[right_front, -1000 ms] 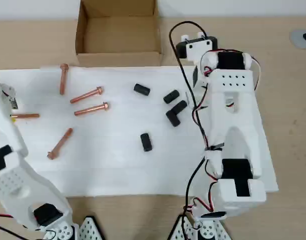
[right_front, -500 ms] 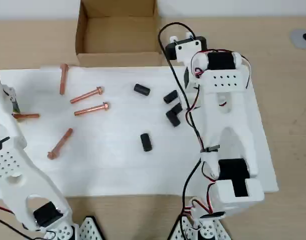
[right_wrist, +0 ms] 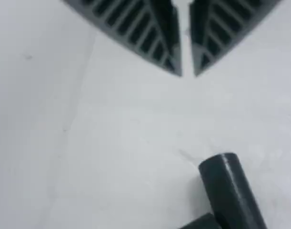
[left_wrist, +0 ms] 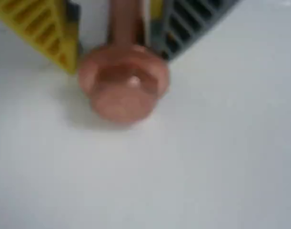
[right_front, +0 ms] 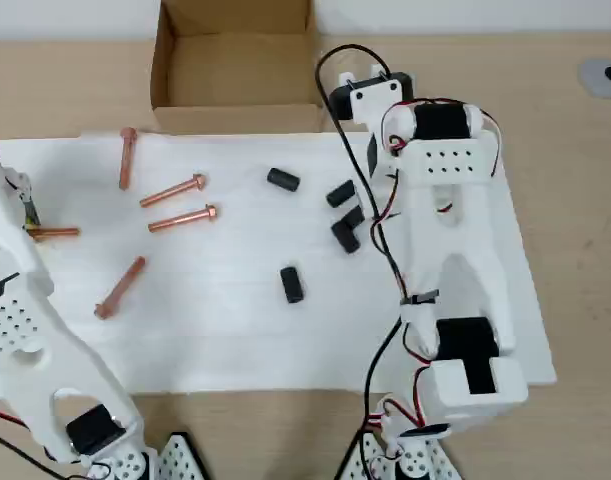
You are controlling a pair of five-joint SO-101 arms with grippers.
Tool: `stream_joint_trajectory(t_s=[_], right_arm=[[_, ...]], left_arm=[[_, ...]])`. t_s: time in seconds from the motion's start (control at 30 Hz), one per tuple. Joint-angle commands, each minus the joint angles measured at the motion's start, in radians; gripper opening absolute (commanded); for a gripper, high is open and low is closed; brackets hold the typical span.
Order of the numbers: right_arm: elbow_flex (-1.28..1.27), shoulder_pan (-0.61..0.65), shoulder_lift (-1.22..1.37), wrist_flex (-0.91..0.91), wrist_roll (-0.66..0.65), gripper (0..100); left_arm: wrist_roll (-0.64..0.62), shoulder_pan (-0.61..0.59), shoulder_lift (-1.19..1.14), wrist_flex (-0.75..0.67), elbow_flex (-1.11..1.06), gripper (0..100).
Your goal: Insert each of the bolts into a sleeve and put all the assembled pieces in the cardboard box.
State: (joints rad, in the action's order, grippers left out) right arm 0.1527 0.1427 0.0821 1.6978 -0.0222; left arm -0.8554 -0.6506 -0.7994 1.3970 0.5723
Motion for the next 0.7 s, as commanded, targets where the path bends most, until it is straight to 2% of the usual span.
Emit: stream_joint_trajectory(t_s=[0.0,0.17,0.53,0.67], right_arm=[[0.053,0.010,-0.005,0.006,-0.006,1.2],[0.053,0.012,-0.005,0.026,-0.006,1.2],[0.053,0.012,-0.005,0.026,-0.006,1.2],[0.053,0.012,-0.005,0.026,-0.003,1.2]], left_arm=[[0.044,-0.025,-0.076,-0.011,0.040,13],[0.130,-0.035,-0.079,0.035,0.064,0],[0.135,-0.029,-0.070,0.130,0.083,1],[0.150,-0.014,-0.070,0.273,0.210,1]])
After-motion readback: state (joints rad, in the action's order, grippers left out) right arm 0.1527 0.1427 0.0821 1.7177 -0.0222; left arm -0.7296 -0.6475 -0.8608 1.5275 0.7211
